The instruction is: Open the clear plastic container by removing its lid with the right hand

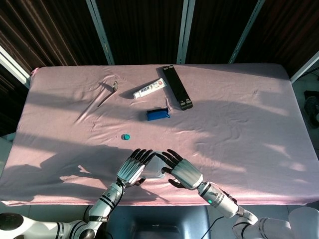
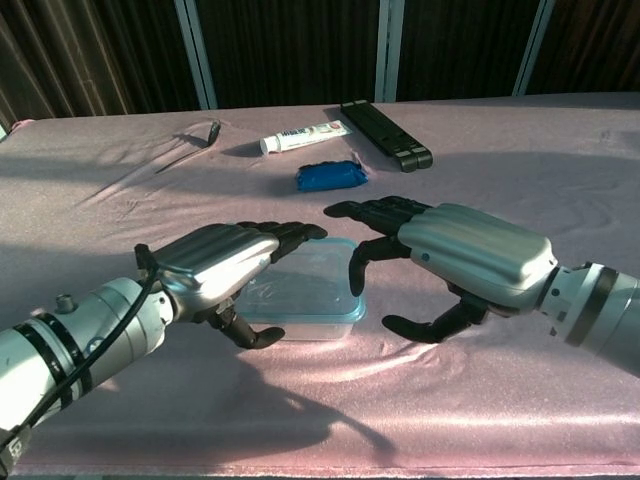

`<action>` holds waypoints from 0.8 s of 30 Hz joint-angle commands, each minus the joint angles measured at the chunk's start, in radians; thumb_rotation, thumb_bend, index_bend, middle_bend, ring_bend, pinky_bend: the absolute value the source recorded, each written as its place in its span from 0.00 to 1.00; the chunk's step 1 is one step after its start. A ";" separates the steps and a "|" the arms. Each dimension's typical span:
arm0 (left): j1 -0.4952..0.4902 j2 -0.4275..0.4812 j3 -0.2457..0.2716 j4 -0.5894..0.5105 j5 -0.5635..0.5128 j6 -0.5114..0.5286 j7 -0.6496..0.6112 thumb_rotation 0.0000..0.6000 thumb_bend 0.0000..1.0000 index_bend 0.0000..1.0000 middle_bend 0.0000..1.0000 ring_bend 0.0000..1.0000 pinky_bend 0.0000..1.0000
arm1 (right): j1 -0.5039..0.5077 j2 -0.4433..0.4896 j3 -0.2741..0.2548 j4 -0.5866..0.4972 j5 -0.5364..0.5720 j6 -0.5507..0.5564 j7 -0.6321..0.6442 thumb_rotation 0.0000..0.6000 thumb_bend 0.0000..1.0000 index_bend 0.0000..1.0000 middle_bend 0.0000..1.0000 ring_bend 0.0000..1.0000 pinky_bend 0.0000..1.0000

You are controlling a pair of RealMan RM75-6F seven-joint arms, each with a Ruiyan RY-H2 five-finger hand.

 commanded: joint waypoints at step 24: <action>0.014 -0.018 -0.010 0.014 0.006 -0.006 -0.004 1.00 0.34 0.00 0.49 0.66 0.55 | 0.033 -0.059 -0.020 0.032 0.055 -0.017 0.070 1.00 0.48 0.57 0.12 0.00 0.00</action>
